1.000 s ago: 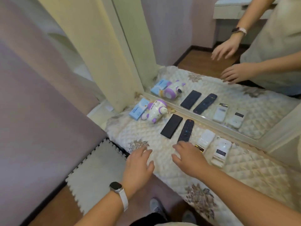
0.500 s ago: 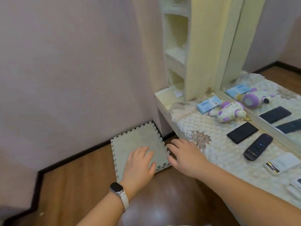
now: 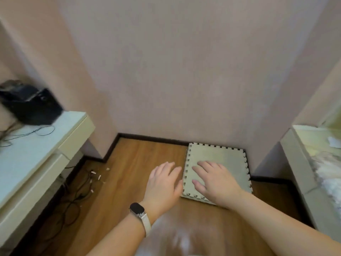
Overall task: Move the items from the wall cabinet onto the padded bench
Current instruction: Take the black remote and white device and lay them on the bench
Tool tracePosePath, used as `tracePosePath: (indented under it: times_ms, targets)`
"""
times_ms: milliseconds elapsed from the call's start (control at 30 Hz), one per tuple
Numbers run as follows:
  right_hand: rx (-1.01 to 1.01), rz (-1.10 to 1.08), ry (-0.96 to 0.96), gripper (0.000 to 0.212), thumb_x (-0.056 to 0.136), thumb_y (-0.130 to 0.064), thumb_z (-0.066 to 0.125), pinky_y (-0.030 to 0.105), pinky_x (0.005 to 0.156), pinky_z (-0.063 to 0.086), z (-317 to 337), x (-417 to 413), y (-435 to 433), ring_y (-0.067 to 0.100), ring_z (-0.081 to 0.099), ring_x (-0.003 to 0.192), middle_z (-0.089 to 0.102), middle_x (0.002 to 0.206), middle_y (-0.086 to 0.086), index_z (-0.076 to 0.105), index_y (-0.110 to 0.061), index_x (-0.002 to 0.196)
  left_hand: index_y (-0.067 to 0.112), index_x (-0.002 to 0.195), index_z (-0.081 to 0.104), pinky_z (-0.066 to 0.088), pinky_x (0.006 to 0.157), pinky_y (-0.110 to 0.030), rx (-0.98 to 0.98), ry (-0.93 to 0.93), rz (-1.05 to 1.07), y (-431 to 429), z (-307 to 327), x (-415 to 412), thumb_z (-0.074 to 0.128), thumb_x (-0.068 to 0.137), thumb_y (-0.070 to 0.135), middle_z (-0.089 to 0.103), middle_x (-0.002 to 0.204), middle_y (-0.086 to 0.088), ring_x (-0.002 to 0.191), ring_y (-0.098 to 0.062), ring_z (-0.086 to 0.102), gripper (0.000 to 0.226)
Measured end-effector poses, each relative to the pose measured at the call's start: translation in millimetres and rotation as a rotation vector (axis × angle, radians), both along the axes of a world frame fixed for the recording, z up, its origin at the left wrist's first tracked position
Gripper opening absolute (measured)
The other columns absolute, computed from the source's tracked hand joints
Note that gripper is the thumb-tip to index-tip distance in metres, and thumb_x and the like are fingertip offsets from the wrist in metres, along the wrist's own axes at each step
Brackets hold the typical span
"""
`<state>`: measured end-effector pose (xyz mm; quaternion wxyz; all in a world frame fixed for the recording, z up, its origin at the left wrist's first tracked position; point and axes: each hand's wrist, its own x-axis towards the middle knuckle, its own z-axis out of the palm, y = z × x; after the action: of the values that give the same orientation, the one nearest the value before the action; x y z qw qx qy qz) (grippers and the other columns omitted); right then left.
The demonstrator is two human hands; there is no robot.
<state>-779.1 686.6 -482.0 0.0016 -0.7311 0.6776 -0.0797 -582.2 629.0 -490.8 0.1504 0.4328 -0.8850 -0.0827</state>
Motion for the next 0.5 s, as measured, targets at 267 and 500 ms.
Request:
tracePosePath:
  times_ms: [267, 500]
  targets:
    - [0.022, 0.241, 0.057, 0.053, 0.089, -0.052, 0.04, 0.04, 0.092, 0.05, 7, 84, -82, 0.026, 0.06, 0.114, 0.065, 0.123, 0.003, 0.064, -0.02, 0.123, 0.031, 0.137, 0.048, 0.014, 0.112, -0.031, 0.003, 0.067, 0.27, -31, 3, 101, 0.044, 0.094, 0.045, 0.044, 0.145, 0.006, 0.138, -0.013, 0.032, 0.045]
    - [-0.01, 0.462, 0.063, 0.051, 0.088, -0.053, 0.042, 0.039, 0.087, 0.052, 6, 134, -170, 0.026, 0.063, 0.109, 0.068, 0.118, 0.003, 0.068, -0.02, 0.118, 0.033, 0.14, 0.043, 0.01, 0.111, -0.029, 0.038, 0.016, 0.518, -69, 5, 150, 0.042, 0.094, 0.046, 0.042, 0.146, 0.008, 0.139, -0.011, 0.028, 0.047]
